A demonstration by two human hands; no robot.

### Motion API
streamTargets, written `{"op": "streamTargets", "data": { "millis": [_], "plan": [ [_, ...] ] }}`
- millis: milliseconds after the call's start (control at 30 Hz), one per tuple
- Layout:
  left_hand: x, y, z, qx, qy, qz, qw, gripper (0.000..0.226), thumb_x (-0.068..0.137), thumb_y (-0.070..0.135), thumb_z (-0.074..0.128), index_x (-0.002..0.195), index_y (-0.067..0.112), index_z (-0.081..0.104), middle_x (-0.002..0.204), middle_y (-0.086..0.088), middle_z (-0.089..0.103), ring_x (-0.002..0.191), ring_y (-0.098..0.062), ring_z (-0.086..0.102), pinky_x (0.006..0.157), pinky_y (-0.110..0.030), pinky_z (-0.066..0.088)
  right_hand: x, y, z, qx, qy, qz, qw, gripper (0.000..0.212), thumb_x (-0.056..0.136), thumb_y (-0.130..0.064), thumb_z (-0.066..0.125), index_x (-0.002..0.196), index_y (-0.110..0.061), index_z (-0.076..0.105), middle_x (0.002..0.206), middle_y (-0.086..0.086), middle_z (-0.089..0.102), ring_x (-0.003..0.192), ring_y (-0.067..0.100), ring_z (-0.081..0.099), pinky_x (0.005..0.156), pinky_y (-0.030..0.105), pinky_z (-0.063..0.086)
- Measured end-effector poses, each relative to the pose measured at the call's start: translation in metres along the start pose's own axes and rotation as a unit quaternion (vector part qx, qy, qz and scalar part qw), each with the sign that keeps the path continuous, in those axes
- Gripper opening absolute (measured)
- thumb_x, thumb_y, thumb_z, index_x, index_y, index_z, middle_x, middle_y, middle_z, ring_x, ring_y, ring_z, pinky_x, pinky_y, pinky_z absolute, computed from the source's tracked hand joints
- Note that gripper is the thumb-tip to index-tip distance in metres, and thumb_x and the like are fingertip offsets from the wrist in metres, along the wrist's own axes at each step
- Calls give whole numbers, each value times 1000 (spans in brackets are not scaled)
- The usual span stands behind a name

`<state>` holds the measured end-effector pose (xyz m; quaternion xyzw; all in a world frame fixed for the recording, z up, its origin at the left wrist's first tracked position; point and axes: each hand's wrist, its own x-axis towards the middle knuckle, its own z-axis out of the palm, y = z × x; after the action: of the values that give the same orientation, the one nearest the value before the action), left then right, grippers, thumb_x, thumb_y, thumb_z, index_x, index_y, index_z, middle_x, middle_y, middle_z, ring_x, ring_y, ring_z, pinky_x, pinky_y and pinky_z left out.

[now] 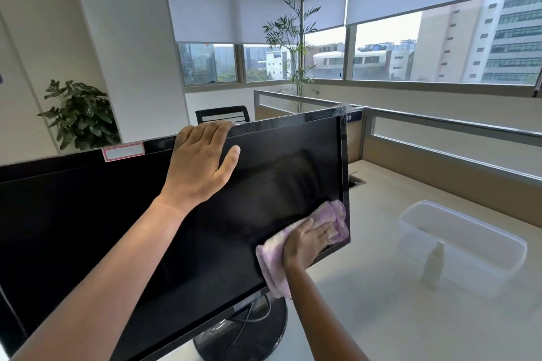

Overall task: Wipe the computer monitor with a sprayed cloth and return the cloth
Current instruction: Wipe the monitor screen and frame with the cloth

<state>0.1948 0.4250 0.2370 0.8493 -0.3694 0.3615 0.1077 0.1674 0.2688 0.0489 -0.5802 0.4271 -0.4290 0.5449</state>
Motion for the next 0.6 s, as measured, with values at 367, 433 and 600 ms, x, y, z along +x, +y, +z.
{"op": "streamTargets", "data": {
  "millis": [367, 433, 600],
  "plan": [
    [1, -1, 3, -3, 3, -4, 1000, 75, 80, 50, 3, 137, 15, 37, 140, -3, 47, 132, -21, 39, 109, -32, 15, -1, -122, 20, -40, -27, -397, 916, 59, 94, -26, 36, 145, -3, 19, 156, 14, 13, 145, 18, 2, 119, 26, -3],
    [3, 0, 4, -8, 5, -1, 1000, 75, 80, 50, 3, 137, 14, 38, 139, -4, 48, 131, -22, 40, 108, -32, 15, 9, -111, 17, -69, -4, -406, 911, 57, 94, -26, 40, 144, -1, 24, 154, 17, 21, 145, 26, 13, 119, 30, 5],
    [3, 0, 5, -6, 11, -2, 1000, 73, 81, 49, 6, 135, 13, 40, 136, -6, 51, 128, -25, 43, 107, -35, 19, 35, -74, 10, -111, 46, -303, 945, 64, 90, -40, 28, 144, -6, 27, 154, 12, 26, 142, 28, 23, 110, 41, 26]
  ]
}}
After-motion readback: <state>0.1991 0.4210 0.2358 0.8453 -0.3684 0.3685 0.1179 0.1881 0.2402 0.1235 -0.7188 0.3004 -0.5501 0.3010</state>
